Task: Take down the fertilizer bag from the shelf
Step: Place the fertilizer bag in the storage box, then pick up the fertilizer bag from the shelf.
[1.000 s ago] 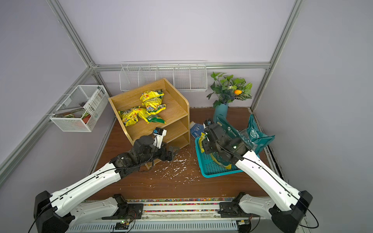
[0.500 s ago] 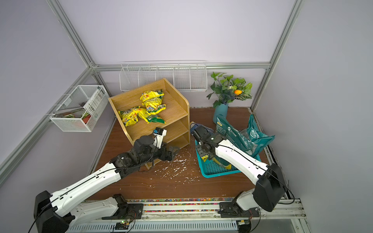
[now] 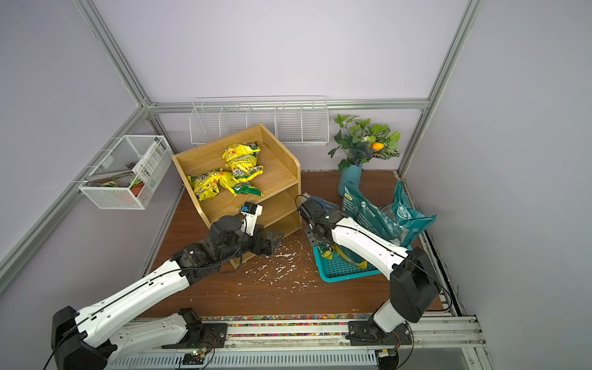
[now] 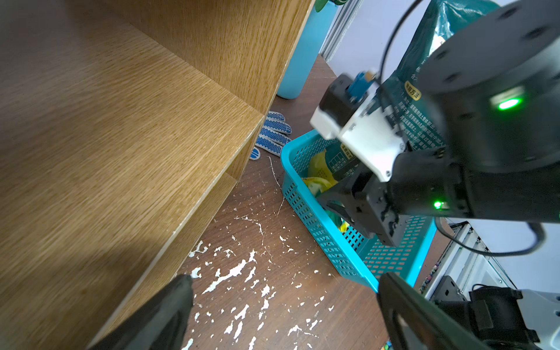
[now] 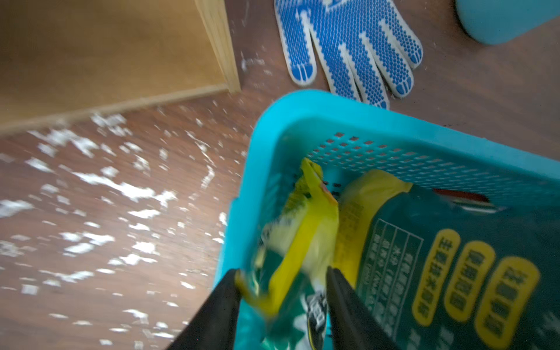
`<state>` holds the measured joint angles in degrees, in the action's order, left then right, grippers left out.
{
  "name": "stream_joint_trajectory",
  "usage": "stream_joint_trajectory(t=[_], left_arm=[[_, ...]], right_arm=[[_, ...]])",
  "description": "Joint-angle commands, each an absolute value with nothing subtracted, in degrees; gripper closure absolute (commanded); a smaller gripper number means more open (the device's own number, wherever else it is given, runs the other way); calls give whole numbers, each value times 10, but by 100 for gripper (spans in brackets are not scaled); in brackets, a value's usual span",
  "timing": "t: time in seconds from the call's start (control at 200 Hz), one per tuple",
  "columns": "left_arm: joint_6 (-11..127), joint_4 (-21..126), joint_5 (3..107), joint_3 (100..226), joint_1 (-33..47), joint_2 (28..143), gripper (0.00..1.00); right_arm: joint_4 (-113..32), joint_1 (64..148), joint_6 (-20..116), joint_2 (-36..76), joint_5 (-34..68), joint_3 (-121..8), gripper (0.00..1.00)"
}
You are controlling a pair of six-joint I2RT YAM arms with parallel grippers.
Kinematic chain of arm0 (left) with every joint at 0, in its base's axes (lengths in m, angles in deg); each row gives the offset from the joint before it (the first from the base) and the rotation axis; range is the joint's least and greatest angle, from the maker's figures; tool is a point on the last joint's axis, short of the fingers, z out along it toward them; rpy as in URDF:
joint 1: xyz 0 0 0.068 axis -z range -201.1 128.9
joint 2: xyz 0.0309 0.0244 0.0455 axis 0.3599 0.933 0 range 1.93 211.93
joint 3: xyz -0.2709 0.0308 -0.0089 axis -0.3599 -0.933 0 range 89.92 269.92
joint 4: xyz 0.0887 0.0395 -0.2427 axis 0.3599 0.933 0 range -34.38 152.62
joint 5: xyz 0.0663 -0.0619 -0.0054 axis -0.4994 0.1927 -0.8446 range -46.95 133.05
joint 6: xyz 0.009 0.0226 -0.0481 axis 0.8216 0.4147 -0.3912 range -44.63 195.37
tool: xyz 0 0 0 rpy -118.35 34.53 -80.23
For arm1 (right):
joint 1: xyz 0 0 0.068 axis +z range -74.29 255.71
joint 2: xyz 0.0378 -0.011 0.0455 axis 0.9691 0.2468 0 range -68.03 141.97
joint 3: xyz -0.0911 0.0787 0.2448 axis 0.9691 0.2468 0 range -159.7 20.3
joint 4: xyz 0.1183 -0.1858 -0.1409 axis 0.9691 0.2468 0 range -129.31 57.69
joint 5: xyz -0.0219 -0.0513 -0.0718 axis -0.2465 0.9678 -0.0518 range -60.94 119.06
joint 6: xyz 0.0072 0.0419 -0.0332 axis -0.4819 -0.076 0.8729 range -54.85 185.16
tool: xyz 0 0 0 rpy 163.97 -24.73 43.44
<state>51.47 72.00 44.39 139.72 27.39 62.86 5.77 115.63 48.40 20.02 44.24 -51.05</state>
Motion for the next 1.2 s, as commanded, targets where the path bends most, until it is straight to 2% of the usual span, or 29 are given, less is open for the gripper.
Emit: stream_joint_trajectory(t=[0.0,0.19,0.305,0.45,0.62,0.71,0.915,1.195], left_arm=[[510,719,439,1389,272,619,1],[509,715,440,1387,271,617,0],[509,714,444,1384,271,617,1],[508,715,445,1379,271,614,0],[495,729,441,1357,271,586,1],[487,747,445,1346,271,571,1],[465,781,442,1307,272,521,1],[464,780,437,1301,272,507,1]], right_arm=[[17,1157,468,129,432,-528,43],[23,1157,465,48,439,-581,40],[17,1157,453,32,388,-629,38],[-57,1167,415,42,274,-658,37],[-179,1190,375,82,182,-673,35],[-191,1216,388,124,164,-714,35],[-136,1294,496,210,214,-818,35],[-111,1308,598,275,305,-891,33]])
